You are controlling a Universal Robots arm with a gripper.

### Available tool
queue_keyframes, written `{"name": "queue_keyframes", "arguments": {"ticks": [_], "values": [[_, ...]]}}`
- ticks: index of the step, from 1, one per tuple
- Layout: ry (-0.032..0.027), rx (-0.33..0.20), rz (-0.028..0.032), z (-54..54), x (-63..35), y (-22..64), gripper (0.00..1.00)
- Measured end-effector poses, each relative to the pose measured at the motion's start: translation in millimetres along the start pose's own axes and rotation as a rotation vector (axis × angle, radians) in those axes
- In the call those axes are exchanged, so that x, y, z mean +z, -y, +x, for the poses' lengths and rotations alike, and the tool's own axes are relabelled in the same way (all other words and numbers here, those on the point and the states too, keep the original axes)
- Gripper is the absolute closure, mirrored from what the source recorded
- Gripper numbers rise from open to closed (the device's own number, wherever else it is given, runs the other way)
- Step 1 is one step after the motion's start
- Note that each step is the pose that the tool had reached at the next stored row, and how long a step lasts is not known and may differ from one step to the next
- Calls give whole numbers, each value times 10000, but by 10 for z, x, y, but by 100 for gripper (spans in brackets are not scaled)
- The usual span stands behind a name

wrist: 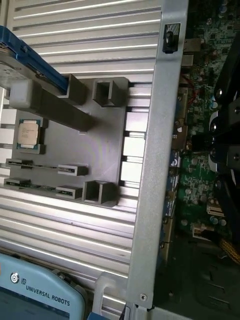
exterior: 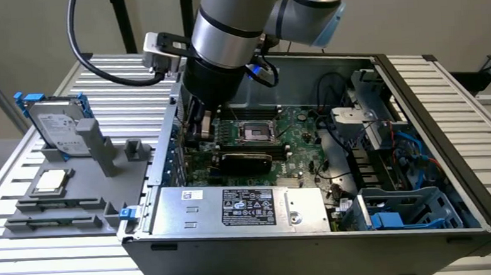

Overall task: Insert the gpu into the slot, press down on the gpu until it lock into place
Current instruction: 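Press down on the gpu until it lock into place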

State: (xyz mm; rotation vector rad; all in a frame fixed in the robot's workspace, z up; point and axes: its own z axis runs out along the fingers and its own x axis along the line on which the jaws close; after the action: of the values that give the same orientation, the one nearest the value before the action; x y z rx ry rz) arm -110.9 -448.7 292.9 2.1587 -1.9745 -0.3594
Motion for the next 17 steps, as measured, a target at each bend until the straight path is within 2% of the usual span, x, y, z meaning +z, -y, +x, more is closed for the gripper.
{"name": "queue_keyframes", "arguments": {"ticks": [3,8,13,17], "values": [[-15,142,-9,1,-1,-1,89],[-82,213,-109,-2,9,-29,89],[-22,410,-106,-3,13,-39,89],[1,464,-104,-3,9,-41,89]]}}
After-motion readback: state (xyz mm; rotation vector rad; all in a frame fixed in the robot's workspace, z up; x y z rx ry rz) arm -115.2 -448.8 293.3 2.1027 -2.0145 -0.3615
